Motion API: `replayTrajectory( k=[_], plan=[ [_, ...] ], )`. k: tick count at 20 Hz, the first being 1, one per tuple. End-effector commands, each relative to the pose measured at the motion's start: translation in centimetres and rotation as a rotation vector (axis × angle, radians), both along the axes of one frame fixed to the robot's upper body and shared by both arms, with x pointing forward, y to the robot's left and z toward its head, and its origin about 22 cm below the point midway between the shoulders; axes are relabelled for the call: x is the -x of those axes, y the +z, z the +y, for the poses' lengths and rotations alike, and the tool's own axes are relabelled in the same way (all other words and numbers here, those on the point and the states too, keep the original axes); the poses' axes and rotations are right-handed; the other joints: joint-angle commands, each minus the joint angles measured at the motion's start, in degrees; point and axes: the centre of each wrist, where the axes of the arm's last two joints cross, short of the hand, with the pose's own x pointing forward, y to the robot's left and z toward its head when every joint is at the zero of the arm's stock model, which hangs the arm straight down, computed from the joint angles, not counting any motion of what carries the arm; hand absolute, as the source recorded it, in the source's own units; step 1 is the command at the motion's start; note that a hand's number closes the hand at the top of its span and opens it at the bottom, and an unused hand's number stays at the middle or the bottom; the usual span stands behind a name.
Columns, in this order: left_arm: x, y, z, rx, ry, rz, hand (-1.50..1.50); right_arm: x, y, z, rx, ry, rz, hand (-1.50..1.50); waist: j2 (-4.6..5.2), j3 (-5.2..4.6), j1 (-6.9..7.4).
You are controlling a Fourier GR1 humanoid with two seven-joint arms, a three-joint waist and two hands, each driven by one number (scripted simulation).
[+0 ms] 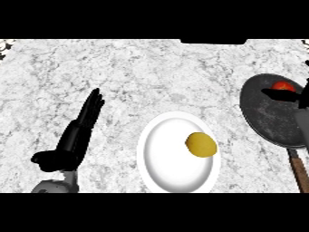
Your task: Pick the tomato from the plate and place it in the pan
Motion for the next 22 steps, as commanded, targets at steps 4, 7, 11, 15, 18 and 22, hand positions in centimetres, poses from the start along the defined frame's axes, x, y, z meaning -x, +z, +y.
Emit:
replayTrajectory(
  k=[4,7,11,15,18,22],
  plan=[
    [1.2,-0.4,-1.0,-0.007,0.004,0.019,0.00,1.2,0.0,-2.3,-0.114,-0.052,-0.250,-1.50,-0.57,-0.12,-1.16],
    [1.1,-0.8,0.4,0.001,0.045,0.034,0.00,2.3,0.6,-3.2,-0.181,0.014,-0.287,-1.50,-1.18,-0.28,-2.63],
    [1.6,-1.7,2.5,0.006,0.055,0.038,0.00,5.4,0.3,-5.7,-0.290,0.069,-0.346,-1.50,-1.41,-0.34,-3.42],
    [0.8,-0.8,-0.6,-0.001,0.052,0.016,0.00,8.5,-0.9,-6.3,-0.369,0.187,-0.326,-1.50,-1.28,-0.33,-3.41],
    [0.8,-1.4,0.5,0.004,0.068,0.024,0.00,11.5,-2.1,-4.6,-0.384,0.240,-0.343,-1.50,-1.29,-0.36,-3.51],
    [1.9,-1.5,1.8,0.009,0.056,0.016,0.00,16.7,-1.3,-6.3,-0.344,0.285,-0.346,-1.50,-1.16,-0.34,-3.13]
  ],
)
